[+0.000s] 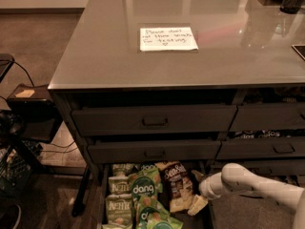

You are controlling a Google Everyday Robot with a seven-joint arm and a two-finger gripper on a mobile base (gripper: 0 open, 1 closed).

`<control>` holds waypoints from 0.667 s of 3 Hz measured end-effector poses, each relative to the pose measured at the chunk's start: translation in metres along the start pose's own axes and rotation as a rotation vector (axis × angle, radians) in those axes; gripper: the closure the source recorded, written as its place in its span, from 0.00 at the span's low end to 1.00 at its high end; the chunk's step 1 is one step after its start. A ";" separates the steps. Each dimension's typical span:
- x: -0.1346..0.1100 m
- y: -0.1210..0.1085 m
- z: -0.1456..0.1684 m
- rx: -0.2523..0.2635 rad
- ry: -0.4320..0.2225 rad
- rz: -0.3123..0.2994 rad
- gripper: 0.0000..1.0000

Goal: Pick brown chip bag from bottom drawer and place on counter

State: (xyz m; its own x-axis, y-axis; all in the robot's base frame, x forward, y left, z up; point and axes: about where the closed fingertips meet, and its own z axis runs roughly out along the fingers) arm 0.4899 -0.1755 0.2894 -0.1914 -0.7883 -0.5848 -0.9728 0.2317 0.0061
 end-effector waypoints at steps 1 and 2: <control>0.009 -0.005 0.023 0.033 0.013 -0.022 0.00; 0.016 -0.014 0.046 0.064 0.020 -0.030 0.00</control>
Offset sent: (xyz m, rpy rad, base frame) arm 0.0326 0.0125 -0.0718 -0.0573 -0.1008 -0.0324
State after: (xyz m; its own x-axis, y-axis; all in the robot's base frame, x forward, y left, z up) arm 0.5066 -0.1655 0.2426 -0.1657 -0.8067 -0.5672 -0.9679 0.2432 -0.0631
